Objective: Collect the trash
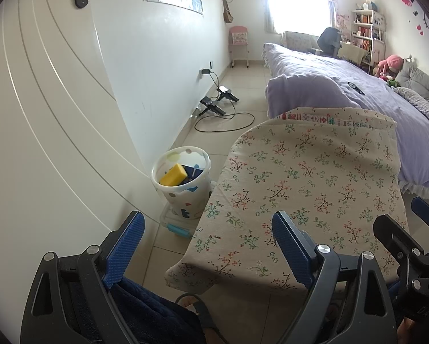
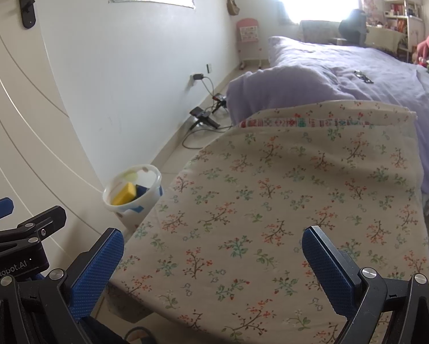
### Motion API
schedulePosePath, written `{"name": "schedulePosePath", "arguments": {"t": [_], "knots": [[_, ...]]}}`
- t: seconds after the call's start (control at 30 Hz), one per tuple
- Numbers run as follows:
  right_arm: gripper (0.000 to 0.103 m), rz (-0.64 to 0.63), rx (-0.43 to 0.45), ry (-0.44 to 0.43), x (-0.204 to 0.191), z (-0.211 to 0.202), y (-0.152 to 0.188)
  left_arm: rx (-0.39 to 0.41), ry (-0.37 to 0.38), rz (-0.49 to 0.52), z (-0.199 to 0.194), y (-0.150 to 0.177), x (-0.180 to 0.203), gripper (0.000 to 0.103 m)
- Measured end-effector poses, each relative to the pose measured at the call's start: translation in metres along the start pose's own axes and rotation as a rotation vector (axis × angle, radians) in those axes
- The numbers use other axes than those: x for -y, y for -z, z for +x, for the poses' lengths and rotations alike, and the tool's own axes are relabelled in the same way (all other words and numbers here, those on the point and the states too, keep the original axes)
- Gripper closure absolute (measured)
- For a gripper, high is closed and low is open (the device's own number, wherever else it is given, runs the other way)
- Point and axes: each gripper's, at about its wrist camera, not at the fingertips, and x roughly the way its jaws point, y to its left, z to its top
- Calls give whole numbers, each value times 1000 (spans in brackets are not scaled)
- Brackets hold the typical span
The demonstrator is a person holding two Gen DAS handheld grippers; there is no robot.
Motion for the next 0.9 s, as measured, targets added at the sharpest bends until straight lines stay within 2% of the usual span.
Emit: {"name": "schedulePosePath", "arguments": {"t": [0.9], "knots": [[1,16,-9,-16,3,2,-1,-1,-19,-12,1,-1,-2,11]]}}
